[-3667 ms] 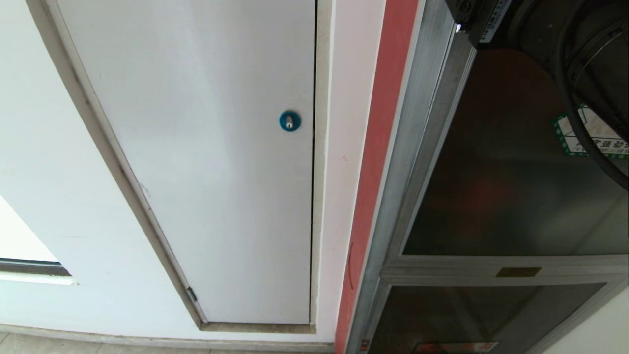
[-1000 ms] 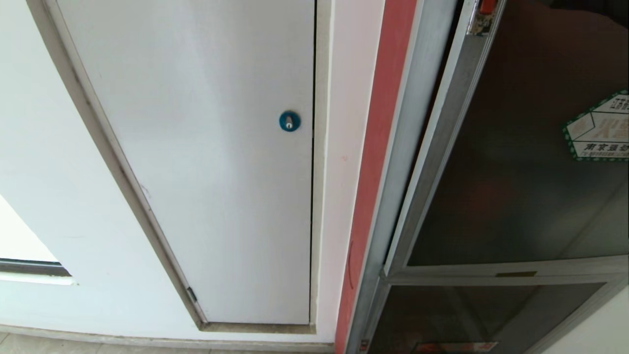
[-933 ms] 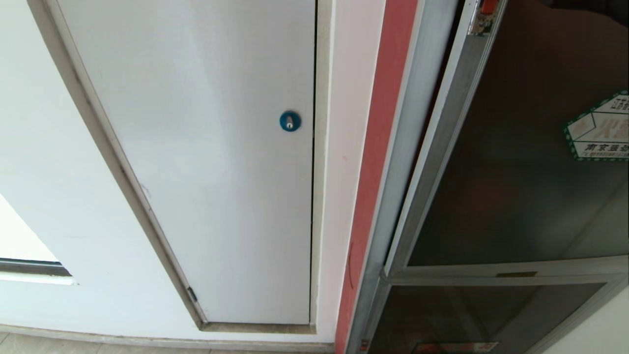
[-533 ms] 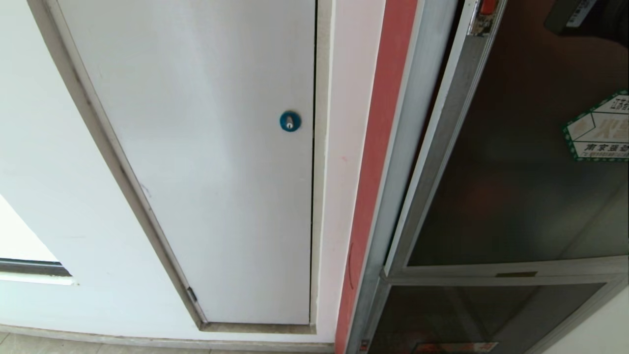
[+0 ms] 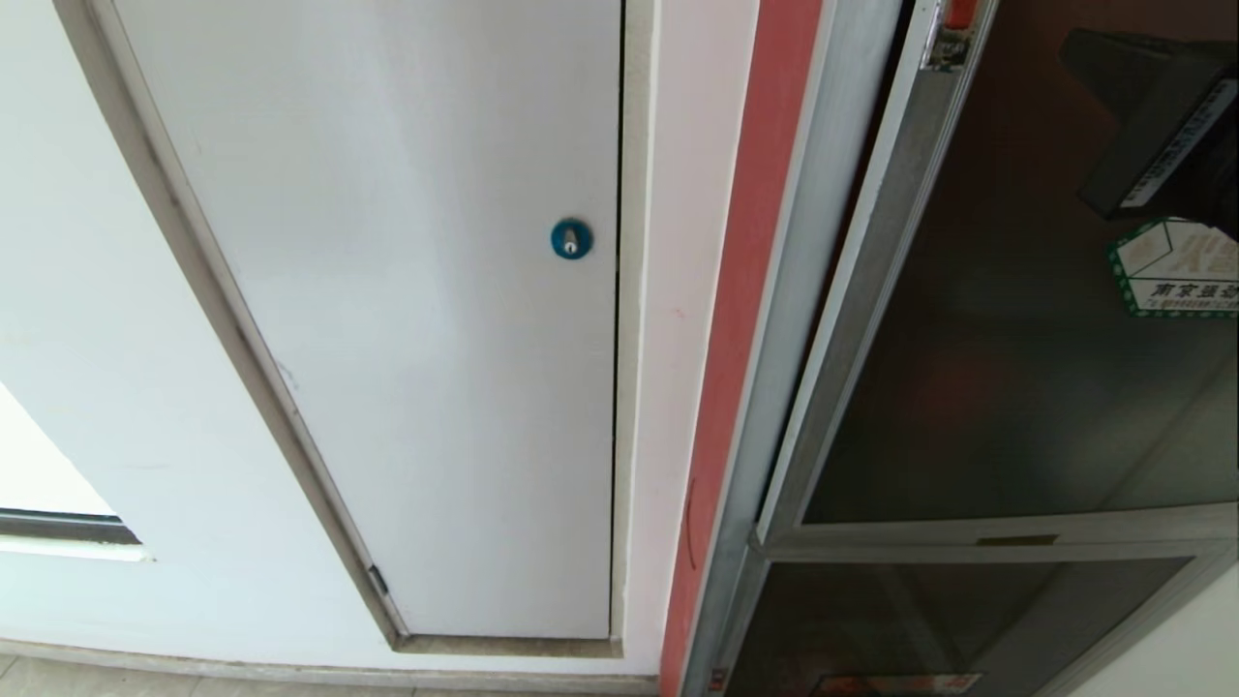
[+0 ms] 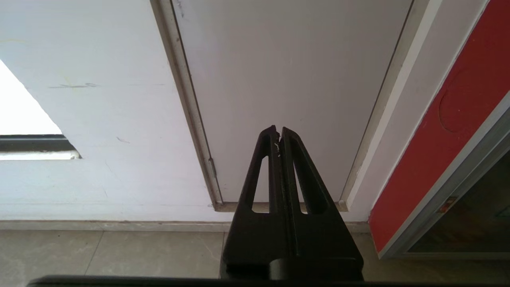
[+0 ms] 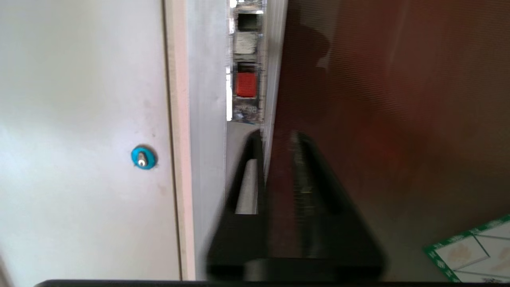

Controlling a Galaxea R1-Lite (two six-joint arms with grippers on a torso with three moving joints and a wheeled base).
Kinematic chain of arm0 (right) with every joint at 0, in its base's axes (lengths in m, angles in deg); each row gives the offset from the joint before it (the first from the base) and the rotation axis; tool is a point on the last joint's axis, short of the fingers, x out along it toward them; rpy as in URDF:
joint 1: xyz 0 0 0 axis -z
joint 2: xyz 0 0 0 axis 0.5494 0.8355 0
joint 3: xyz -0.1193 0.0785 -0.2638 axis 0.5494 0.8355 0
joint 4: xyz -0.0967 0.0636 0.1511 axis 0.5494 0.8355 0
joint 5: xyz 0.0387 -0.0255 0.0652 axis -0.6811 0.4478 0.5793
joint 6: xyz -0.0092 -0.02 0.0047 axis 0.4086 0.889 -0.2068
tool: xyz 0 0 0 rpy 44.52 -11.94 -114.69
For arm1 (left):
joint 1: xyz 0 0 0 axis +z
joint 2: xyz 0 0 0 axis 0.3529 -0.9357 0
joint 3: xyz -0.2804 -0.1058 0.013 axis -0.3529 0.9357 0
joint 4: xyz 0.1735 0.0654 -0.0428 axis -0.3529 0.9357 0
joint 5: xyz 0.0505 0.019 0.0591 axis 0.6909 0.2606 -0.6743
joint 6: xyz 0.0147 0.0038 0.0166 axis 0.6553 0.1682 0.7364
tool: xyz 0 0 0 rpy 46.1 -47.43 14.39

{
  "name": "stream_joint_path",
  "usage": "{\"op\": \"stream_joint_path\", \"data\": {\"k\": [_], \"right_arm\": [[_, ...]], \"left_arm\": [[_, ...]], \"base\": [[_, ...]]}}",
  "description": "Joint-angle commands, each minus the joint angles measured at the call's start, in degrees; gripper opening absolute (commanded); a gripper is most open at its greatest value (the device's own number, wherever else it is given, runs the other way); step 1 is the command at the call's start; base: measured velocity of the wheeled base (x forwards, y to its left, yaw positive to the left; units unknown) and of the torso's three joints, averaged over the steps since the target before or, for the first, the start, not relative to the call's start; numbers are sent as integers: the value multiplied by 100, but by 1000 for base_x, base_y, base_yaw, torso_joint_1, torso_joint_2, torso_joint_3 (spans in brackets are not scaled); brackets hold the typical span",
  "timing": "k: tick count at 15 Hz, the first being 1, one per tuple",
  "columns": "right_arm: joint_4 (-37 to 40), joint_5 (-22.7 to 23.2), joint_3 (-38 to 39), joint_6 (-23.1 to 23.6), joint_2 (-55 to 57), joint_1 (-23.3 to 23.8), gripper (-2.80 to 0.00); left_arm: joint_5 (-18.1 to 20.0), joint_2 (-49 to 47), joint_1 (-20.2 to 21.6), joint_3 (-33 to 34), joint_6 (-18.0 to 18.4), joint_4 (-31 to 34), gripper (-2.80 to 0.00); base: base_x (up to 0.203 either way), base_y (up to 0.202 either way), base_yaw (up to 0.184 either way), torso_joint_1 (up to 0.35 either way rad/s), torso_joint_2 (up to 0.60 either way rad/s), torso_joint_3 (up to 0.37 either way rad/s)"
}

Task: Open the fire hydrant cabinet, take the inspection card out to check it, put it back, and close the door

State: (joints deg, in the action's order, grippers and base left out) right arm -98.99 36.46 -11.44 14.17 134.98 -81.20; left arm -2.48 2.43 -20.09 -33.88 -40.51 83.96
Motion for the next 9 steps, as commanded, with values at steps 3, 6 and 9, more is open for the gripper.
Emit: {"op": "stream_joint_path", "data": {"k": [3, 6, 9], "right_arm": [[-380, 8, 67, 53, 113, 6, 0], [-751, 31, 8, 112, 467, 0, 0], [-857, 27, -134, 140, 621, -140, 0]], "left_arm": [[0, -4, 4, 1, 0, 0, -280], [0, -4, 4, 6, 0, 0, -280], [0, -4, 4, 5, 0, 0, -280]], "base": [[0, 0, 0, 0, 0, 0], [0, 0, 0, 0, 0, 0], [0, 0, 0, 0, 0, 0]]}}
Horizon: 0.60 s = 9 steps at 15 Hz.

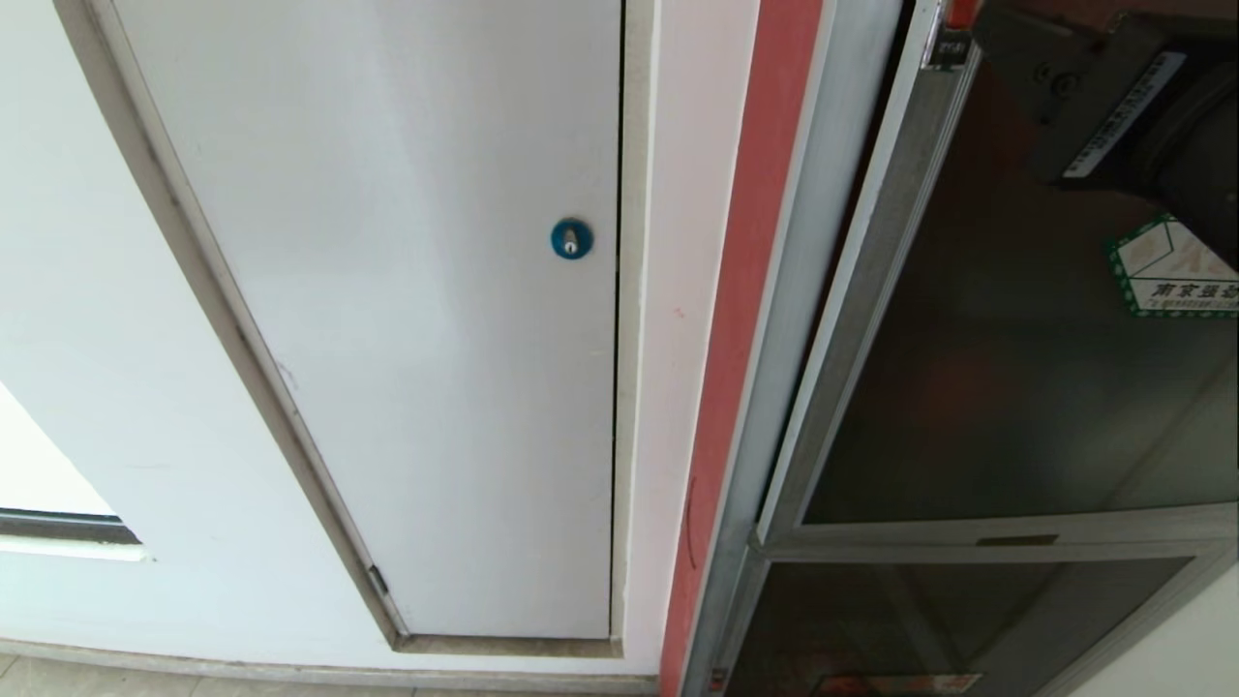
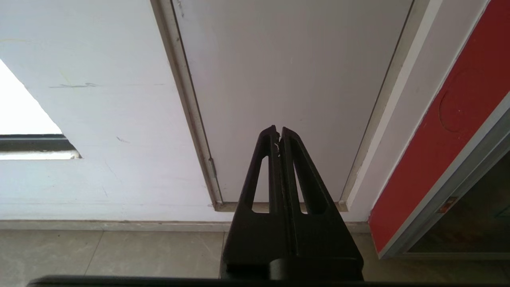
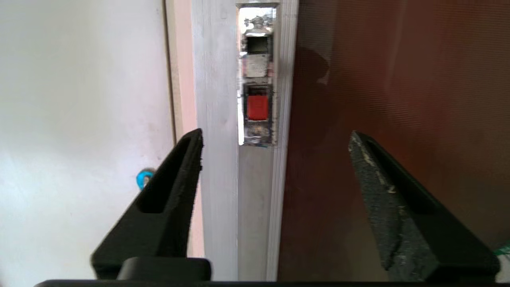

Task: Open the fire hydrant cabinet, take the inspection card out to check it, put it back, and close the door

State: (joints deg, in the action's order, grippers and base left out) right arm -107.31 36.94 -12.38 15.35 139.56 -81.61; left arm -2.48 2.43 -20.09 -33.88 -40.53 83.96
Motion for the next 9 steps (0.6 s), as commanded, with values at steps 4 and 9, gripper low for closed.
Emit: {"op": "stream_joint_path", "data": {"k": [4, 9], "right_arm": [[-25, -22, -318, 65, 292, -173, 0], [17, -22, -811, 160, 464, -108, 0]], "left_arm": [[0, -4, 4, 0, 3, 0, -280], [0, -4, 4, 0, 3, -3, -280]], "base": [[0, 0, 0, 0, 0, 0], [0, 0, 0, 0, 0, 0]]}}
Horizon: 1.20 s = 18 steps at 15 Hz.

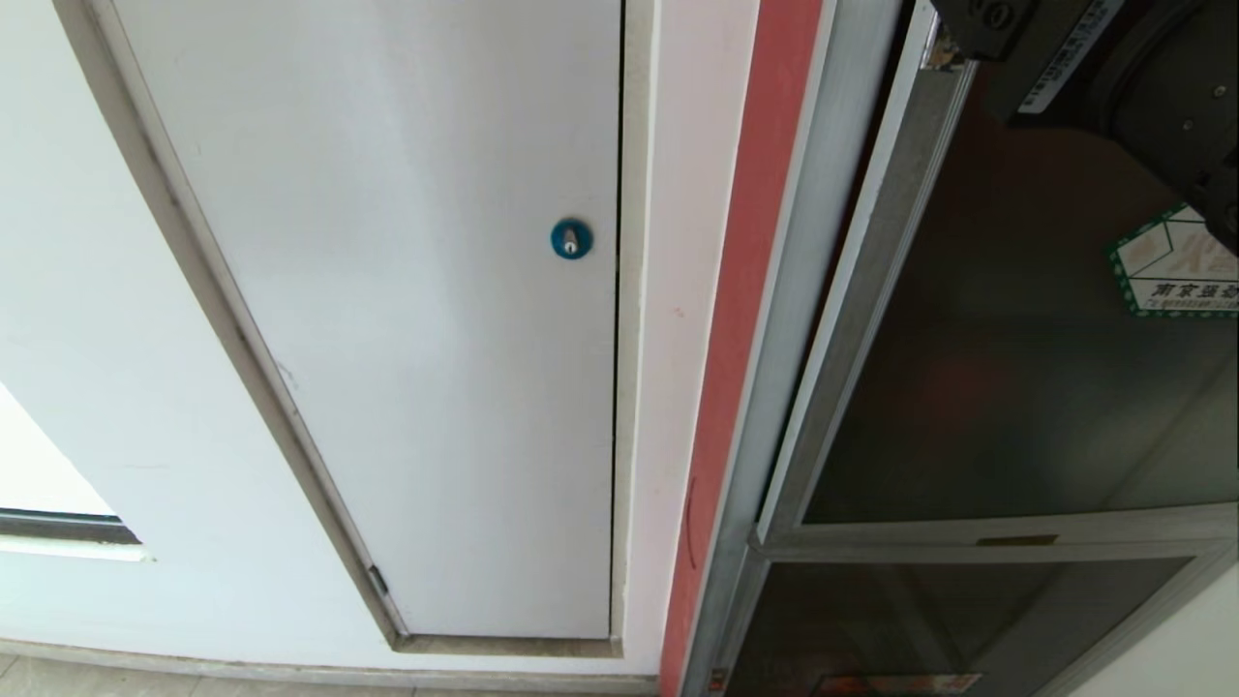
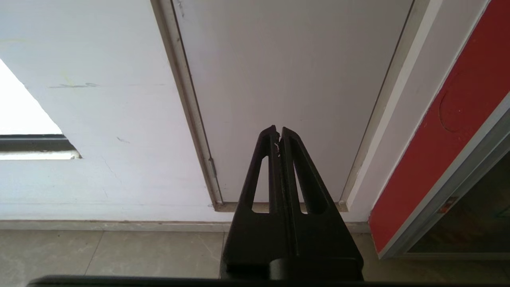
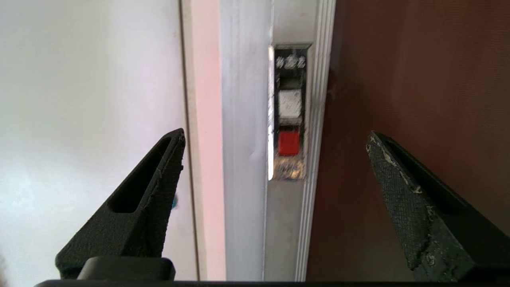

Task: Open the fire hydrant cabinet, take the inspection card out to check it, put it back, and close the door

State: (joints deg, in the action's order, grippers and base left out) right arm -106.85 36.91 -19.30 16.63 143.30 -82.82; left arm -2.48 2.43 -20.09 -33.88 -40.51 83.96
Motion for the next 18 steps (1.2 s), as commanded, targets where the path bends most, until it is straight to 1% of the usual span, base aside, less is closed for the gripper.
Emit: {"op": "stream_joint_path", "data": {"k": [1, 3, 9, 11, 12, 18], "right_arm": [[-22, -20, -207, 39, 131, 70, 0], [97, -20, -351, 39, 185, 197, 0], [454, -11, -658, 39, 203, 221, 0], [516, -4, -702, 39, 221, 295, 0], [523, 17, -702, 39, 221, 338, -280], [545, 51, -728, 39, 291, 370, -280]], "left_arm": [[0, -4, 4, 2, 0, 0, -280], [0, -4, 4, 2, 0, 0, -280], [0, -4, 3, 1, 0, 0, -280], [0, -4, 4, 7, 5, 0, -280], [0, -4, 4, 9, 0, 0, -280], [0, -4, 4, 0, 0, 0, -280]], "base": [[0, 0, 0, 0, 0, 0], [0, 0, 0, 0, 0, 0], [0, 0, 0, 0, 0, 0], [0, 0, 0, 0, 0, 0], [0, 0, 0, 0, 0, 0], [0, 0, 0, 0, 0, 0]]}}
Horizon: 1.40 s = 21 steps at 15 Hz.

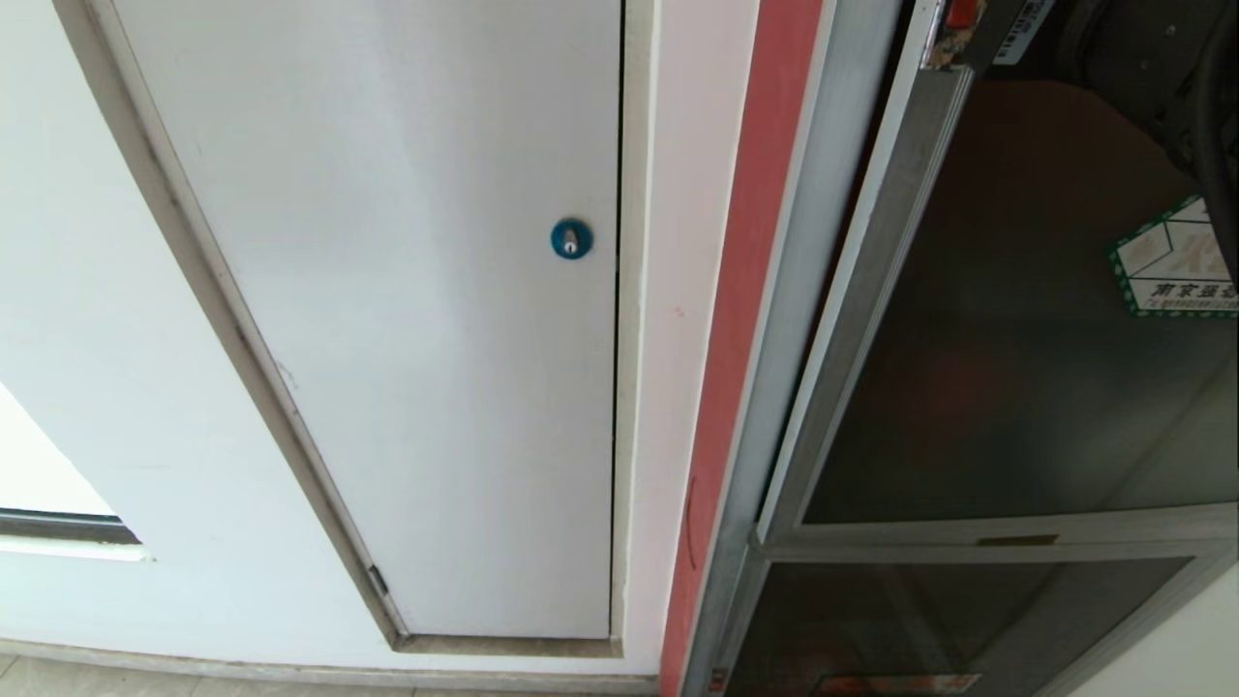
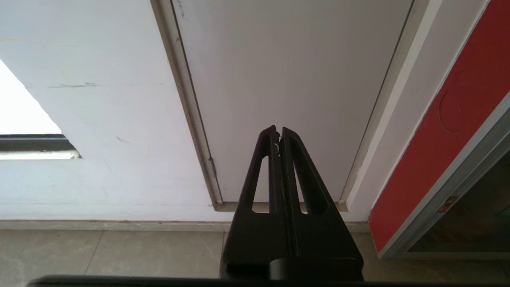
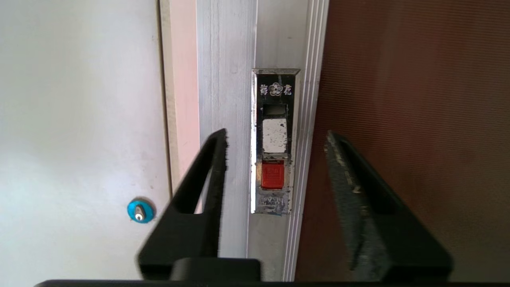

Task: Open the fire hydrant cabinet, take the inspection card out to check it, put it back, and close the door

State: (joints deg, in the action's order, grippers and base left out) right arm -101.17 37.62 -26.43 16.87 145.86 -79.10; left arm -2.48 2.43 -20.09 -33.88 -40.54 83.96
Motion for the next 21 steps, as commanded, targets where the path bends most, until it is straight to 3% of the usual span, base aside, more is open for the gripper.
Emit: {"op": "stream_joint_path", "data": {"k": [1, 13, 21], "right_arm": [[24, -20, -16, 15, 35, -1, -280], [108, -38, 15, 24, -192, -23, -280], [55, -67, 1561, -26, -1330, -78, -280]], "left_arm": [[0, -4, 4, 0, 3, 0, -280], [0, -4, 4, 0, 3, 0, -280], [0, -4, 4, 9, 3, -9, -280]], "base": [[0, 0, 0, 0, 0, 0], [0, 0, 0, 0, 0, 0], [0, 0, 0, 0, 0, 0]]}}
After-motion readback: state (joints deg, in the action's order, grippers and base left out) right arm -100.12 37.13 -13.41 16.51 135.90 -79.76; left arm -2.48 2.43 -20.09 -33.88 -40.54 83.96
